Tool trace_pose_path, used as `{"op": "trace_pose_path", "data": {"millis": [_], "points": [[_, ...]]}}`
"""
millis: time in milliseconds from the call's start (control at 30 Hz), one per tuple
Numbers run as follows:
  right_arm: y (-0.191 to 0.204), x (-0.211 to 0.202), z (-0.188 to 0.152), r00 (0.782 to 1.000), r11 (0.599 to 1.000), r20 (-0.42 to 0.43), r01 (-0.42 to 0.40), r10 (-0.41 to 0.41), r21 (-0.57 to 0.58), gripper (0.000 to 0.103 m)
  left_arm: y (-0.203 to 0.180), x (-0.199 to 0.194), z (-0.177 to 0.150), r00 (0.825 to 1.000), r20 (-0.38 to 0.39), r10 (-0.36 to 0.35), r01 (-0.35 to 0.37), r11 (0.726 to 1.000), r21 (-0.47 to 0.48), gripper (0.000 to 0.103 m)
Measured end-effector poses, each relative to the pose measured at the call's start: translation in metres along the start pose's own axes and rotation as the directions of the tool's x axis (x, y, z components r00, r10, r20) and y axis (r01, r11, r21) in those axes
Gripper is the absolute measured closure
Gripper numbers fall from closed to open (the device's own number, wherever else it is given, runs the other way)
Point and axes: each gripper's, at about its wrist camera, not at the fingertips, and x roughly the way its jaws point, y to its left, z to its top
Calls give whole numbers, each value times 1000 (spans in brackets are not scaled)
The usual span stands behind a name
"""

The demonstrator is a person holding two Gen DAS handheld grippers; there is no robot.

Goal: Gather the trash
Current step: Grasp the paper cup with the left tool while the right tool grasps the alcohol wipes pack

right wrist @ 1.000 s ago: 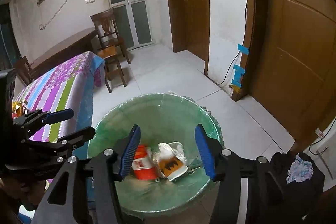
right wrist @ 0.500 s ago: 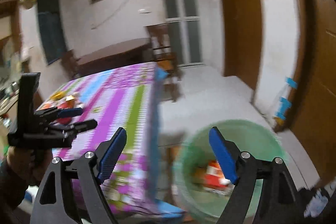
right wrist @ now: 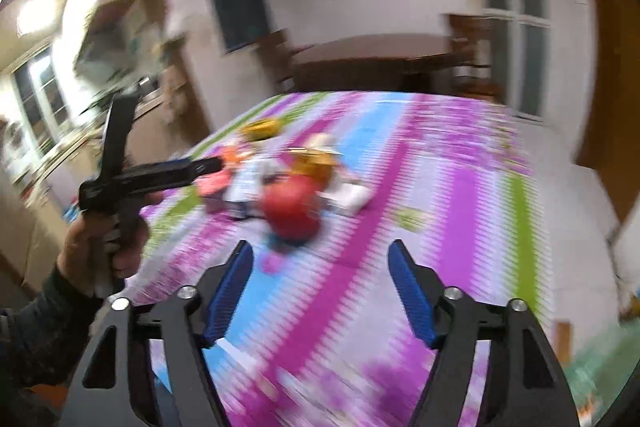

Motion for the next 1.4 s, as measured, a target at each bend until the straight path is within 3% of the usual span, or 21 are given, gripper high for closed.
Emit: {"op": "trace_pose_path", "data": {"millis": [200, 333, 500, 667, 700, 733, 900, 1067, 1133, 1167, 1267, 1400], "points": [[59, 134, 63, 978, 996, -195, -86, 78, -32, 41, 59, -10, 24, 997, 43, 57, -54, 996, -64, 20], [78, 204, 84, 954, 996, -299, -41, 14, -85, 41, 88, 1, 41, 998, 10, 56, -55, 996, -65, 20], [87, 249, 96, 933, 990, -354, 12, -62, -140, 41, 110, 27, 67, 996, -67, 50, -51, 998, -23, 20], [79, 258, 100, 931, 993, -358, 23, -63, -113, 41, 117, 58, 82, 987, -158, 26, -27, 1000, -1, 20], [77, 261, 98, 925, 991, -369, 42, -87, -128, 54, 114, 67, 82, 982, -187, 35, -33, 999, 13, 20], [74, 263, 95, 921, 990, -378, 45, -93, -135, 60, 112, 74, 81, 977, -210, 38, -33, 999, 27, 20], [69, 266, 87, 917, 992, -391, 34, -80, -123, 61, 98, 111, 74, 944, -319, 91, -60, 992, 107, 20], [69, 266, 86, 921, 991, -380, 38, -85, -129, 61, 92, 137, 72, 918, -354, 176, -127, 979, 156, 20], [68, 265, 86, 924, 991, -373, 38, -83, -125, 61, 92, 145, 71, 912, -364, 189, -139, 977, 160, 36], [69, 265, 85, 926, 991, -369, 39, -82, -124, 61, 92, 148, 71, 911, -370, 182, -135, 979, 151, 39], [72, 260, 84, 934, 988, -345, 49, -98, -149, 66, 91, 151, 68, 916, -372, 151, -112, 986, 124, 62], [76, 247, 84, 951, 987, -295, 53, -97, -153, 67, 85, 147, 67, 926, -334, 174, -137, 982, 129, 68]]}}
